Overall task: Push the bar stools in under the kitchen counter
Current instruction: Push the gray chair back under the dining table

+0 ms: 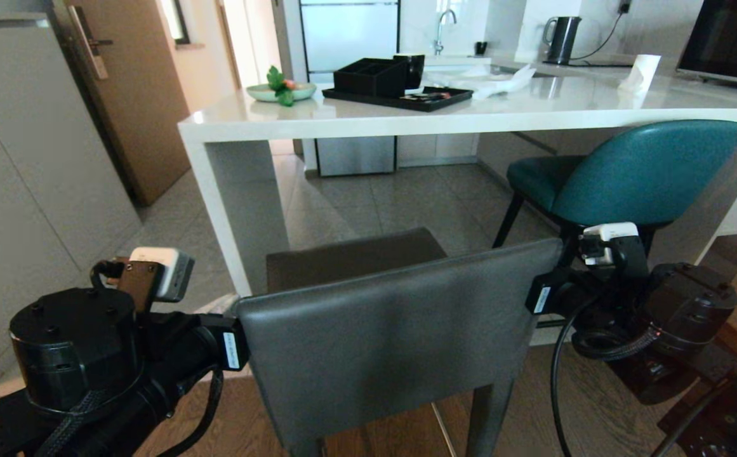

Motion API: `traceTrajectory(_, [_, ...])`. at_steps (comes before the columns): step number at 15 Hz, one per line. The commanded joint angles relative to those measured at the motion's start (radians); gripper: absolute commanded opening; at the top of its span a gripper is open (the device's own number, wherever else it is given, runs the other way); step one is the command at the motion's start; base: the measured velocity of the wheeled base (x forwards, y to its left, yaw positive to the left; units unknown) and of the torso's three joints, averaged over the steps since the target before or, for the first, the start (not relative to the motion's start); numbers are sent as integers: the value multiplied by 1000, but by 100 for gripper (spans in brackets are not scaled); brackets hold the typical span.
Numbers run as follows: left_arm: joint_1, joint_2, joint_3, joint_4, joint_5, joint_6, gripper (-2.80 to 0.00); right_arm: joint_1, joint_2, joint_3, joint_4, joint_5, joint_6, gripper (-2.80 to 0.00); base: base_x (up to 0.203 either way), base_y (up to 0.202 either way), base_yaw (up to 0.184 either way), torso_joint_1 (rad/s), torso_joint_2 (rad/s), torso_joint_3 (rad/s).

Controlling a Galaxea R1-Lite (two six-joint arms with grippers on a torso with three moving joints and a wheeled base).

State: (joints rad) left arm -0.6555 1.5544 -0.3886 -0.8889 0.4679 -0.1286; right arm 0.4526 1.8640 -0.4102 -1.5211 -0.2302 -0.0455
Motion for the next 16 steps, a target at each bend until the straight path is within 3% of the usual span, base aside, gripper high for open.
traceTrajectory(1, [2, 65, -22, 5, -2, 2, -280, 5, -7, 5, -9, 6, 0, -280, 0, 0, 0, 0, 0, 0])
traceTrajectory(7, [82, 184, -224, 7, -10, 2, -280, 5, -4, 5, -9, 10, 1, -280, 0, 0, 0, 0, 0, 0])
traceTrajectory(10, [103, 150, -219, 7, -15, 3, -280, -3, 32, -8, -9, 12, 5, -280, 0, 0, 0, 0, 0, 0])
traceTrajectory(16, [194, 136, -208, 5, -66, 3, -280, -35, 175, -167, -9, 29, 19, -280, 0, 0, 0, 0, 0, 0])
